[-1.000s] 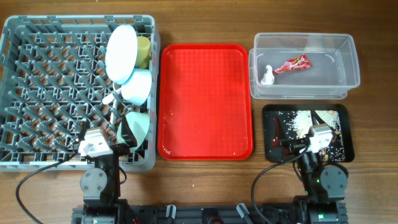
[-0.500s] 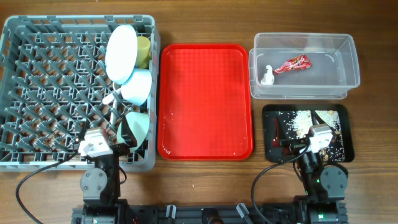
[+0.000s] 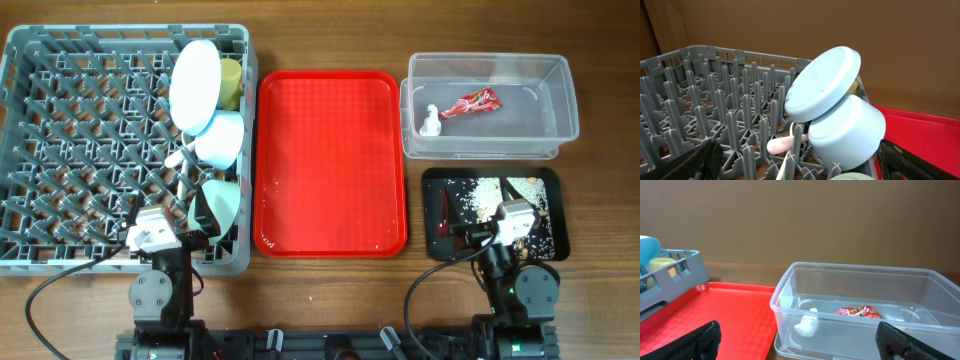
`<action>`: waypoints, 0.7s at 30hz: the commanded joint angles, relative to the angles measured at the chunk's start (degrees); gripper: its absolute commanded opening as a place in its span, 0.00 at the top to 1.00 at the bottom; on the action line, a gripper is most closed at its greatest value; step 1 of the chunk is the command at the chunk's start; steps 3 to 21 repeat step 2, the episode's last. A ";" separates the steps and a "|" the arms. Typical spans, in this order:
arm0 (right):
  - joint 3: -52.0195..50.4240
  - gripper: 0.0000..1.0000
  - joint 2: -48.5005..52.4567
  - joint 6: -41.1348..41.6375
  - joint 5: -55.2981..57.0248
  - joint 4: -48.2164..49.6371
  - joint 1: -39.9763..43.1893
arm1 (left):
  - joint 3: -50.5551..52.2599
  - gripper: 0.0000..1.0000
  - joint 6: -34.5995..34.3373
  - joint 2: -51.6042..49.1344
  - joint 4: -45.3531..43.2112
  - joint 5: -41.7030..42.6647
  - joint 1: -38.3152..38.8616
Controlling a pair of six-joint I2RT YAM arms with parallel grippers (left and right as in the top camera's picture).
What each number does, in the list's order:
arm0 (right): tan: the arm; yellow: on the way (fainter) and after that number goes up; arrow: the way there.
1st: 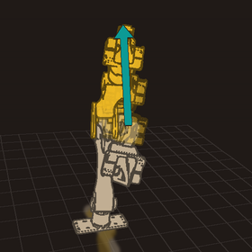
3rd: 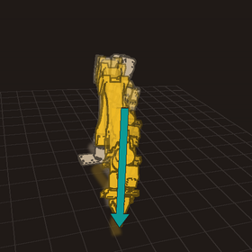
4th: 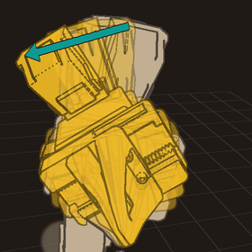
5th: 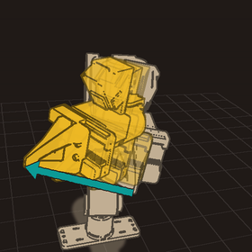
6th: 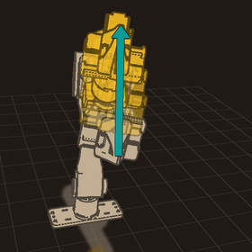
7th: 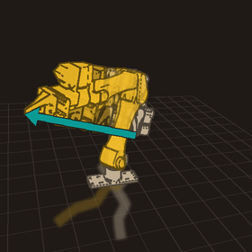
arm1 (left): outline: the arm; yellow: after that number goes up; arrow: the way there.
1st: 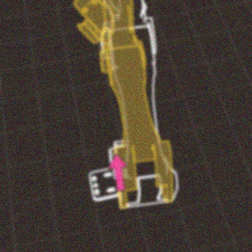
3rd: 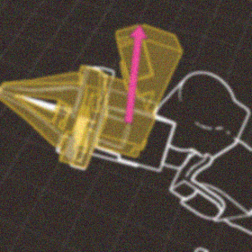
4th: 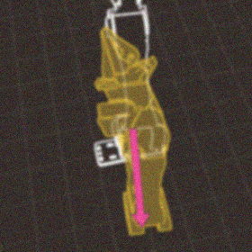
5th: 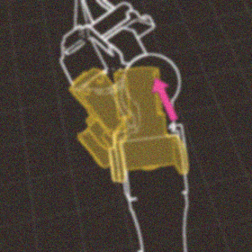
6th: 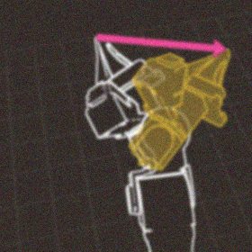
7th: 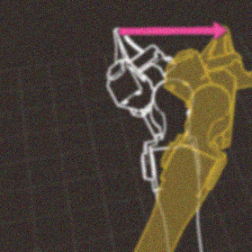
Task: Sort waste into correct bins and load items into the dishwasher rack
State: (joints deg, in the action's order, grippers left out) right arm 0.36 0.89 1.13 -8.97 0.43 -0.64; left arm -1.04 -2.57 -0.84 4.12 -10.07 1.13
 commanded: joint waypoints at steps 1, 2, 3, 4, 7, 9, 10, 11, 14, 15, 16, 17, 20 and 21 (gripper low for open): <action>-0.07 0.00 -0.46 -1.01 -0.76 0.28 0.17 | 0.31 0.00 0.85 0.68 -0.20 -1.11 -0.28; -0.07 0.00 -0.46 -0.98 -0.76 0.28 0.17 | 0.31 0.00 0.85 0.68 -0.20 -1.11 -0.28; -0.07 0.00 -0.46 -0.98 -0.76 0.28 0.17 | 0.31 0.00 0.85 0.68 -0.20 -1.11 -0.28; -0.07 0.00 -0.46 -0.98 -0.76 0.28 0.17 | 0.31 0.00 0.85 0.68 -0.20 -1.11 -0.28; -0.07 0.00 -0.46 -0.98 -0.76 0.28 0.17 | 0.31 0.00 0.85 0.68 -0.20 -1.11 -0.28; -0.07 0.00 -0.46 -0.98 -0.76 0.28 0.17 | 0.31 0.00 0.85 0.68 -0.20 -1.11 -0.28; -0.07 0.00 -0.46 -0.98 -0.76 0.28 0.17 | 0.31 0.00 0.85 0.68 -0.20 -1.11 -0.28; -0.07 0.00 -0.46 -0.98 -0.76 0.28 0.17 | 0.31 0.00 0.85 0.68 -0.20 -1.11 -0.28; -0.07 0.00 -0.46 -0.98 -0.76 0.28 0.17 | 0.31 0.00 0.85 0.68 -0.20 -1.11 -0.28; -0.07 0.00 -0.46 -0.98 -0.76 0.28 0.17 | 0.31 0.00 0.85 0.68 -0.20 -1.11 -0.28; -0.07 0.00 -0.46 -0.98 -0.76 0.28 0.17 | 0.31 0.00 0.85 0.68 -0.20 -1.11 -0.28; -0.07 0.00 -0.46 -0.98 -0.76 0.28 0.17 | 0.31 0.00 0.85 0.68 -0.20 -1.11 -0.28; -0.07 0.00 -0.46 -0.98 -0.76 0.28 0.17 | 0.31 0.00 0.85 0.68 -0.20 -1.11 -0.28; -0.07 0.00 -0.46 -0.98 -0.76 0.28 0.17 | 0.31 0.00 0.85 0.68 -0.20 -1.11 -0.28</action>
